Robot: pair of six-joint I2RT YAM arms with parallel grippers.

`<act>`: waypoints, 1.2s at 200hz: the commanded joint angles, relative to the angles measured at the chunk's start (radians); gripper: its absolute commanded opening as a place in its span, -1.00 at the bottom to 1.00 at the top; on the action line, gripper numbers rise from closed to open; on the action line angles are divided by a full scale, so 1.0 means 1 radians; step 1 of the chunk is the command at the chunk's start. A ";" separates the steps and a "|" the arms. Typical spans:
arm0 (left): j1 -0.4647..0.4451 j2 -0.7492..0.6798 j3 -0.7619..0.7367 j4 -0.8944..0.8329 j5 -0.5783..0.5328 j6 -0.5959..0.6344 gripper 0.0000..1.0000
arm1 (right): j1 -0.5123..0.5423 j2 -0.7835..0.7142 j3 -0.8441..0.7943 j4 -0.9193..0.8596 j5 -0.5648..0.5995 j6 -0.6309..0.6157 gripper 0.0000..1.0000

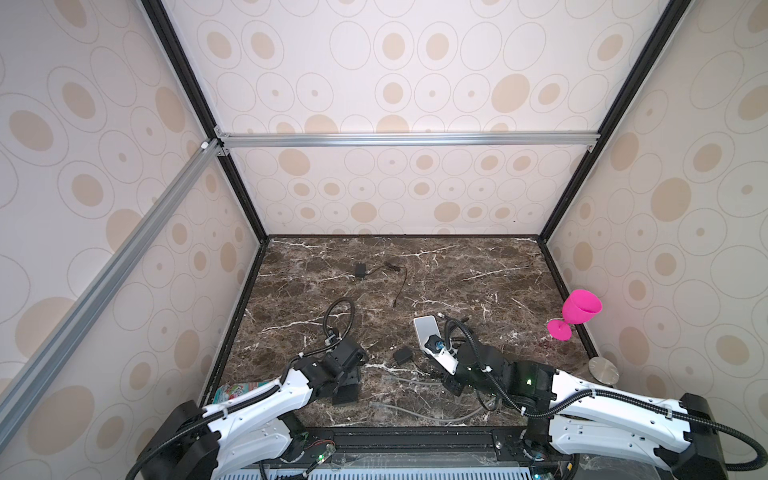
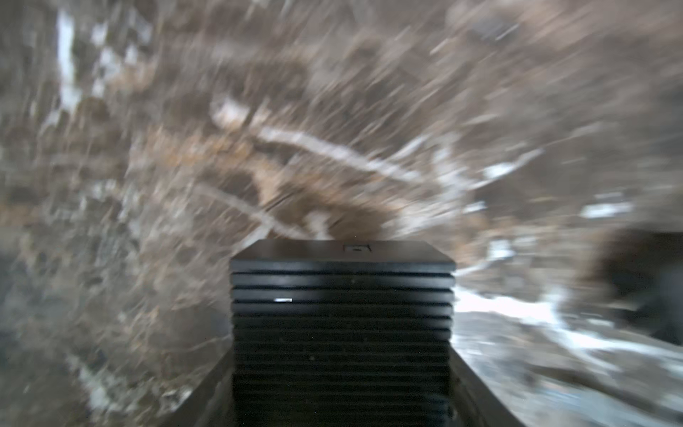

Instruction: Insert the plug into the switch port

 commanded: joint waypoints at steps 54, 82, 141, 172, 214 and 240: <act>0.002 -0.080 0.457 -0.026 0.134 1.049 -0.11 | -0.004 -0.024 0.007 0.027 -0.026 0.013 -1.00; -0.003 0.094 0.501 -0.272 0.145 1.429 -0.43 | -0.003 0.014 0.044 0.016 -0.050 0.003 -1.00; -0.008 0.239 0.309 -0.237 0.112 1.609 -0.39 | -0.004 0.078 0.100 -0.029 -0.088 0.000 -1.00; -0.007 0.186 0.241 -0.177 0.107 1.665 -0.28 | -0.003 0.082 0.081 -0.007 -0.093 0.013 -1.00; -0.008 0.126 0.160 -0.168 0.169 1.745 -0.07 | -0.003 0.095 0.079 -0.003 -0.097 0.017 -1.00; -0.008 0.101 0.118 -0.154 0.168 1.808 -0.08 | -0.004 0.097 0.077 0.006 -0.099 0.018 -1.00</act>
